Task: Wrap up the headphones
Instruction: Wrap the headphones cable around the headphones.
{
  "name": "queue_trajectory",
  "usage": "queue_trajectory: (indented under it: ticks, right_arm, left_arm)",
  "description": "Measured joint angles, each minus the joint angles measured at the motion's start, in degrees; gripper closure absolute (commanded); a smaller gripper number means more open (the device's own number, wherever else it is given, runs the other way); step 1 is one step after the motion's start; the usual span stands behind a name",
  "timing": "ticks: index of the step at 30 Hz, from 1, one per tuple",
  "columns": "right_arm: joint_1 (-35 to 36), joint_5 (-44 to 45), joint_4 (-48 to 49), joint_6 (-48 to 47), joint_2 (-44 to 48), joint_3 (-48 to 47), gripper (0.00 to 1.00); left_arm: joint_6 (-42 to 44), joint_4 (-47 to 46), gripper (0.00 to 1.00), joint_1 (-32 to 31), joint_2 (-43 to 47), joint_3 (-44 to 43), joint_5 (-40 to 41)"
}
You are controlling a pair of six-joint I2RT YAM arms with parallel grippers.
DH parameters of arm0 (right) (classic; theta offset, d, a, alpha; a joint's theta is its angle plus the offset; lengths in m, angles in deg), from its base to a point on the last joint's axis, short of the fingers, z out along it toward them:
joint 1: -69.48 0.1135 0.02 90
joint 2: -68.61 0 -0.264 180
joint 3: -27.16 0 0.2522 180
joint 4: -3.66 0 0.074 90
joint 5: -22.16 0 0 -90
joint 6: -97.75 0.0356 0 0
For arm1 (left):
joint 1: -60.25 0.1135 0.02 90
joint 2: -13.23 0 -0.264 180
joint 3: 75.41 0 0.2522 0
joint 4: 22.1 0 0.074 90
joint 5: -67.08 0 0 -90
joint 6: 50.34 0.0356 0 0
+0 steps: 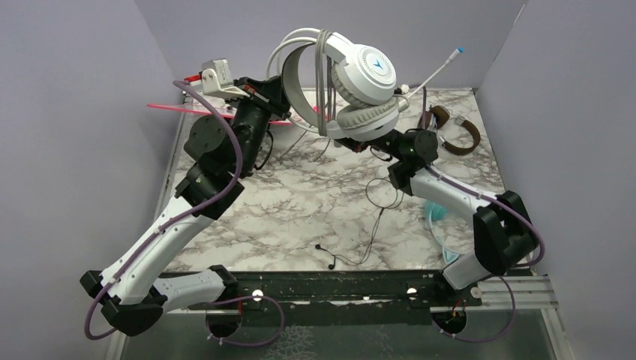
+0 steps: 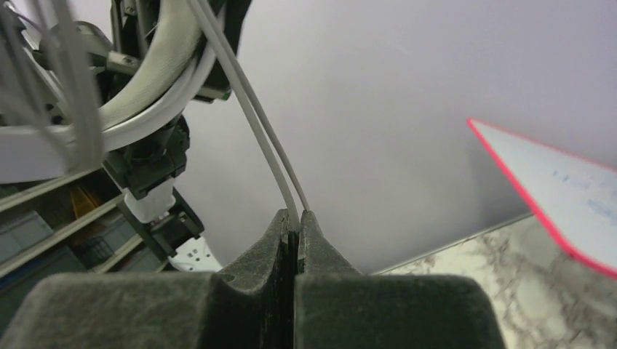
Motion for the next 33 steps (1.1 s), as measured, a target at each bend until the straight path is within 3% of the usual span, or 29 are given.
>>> queue_trajectory:
  ticks: [10,15,33]
  right_arm:
    - [5.6,6.4,-10.5,-3.6,9.3,7.6,0.99]
    - [6.3,10.6,-17.5,-7.8,10.5,8.1,0.94]
    - [9.1,18.9,-33.7,-15.1,21.1,10.5,0.91]
  left_arm:
    - [8.5,-8.9,1.0,0.0,-8.8,0.5,13.2]
    - [11.5,-10.3,1.0,-0.1,-9.6,0.5,15.2]
    - [18.9,-13.3,1.0,-0.7,-9.2,1.6,15.5]
